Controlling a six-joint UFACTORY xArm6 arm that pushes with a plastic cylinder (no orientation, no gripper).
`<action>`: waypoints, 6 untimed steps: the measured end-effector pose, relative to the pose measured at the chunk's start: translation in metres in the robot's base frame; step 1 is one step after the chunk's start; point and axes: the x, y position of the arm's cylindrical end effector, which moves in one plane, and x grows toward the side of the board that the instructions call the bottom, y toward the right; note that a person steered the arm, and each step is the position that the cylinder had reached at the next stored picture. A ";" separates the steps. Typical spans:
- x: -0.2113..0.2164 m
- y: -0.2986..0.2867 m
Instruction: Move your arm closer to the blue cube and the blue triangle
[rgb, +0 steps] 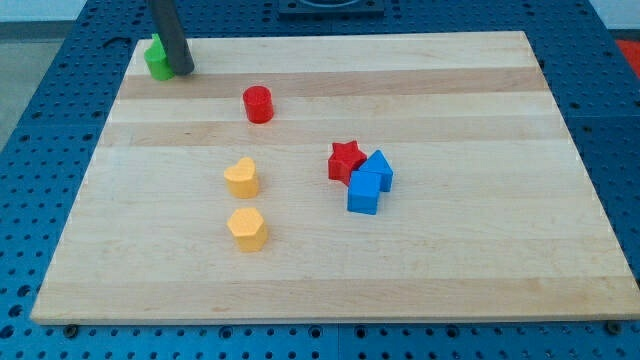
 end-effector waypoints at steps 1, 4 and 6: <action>0.010 0.083; 0.133 0.299; 0.232 0.305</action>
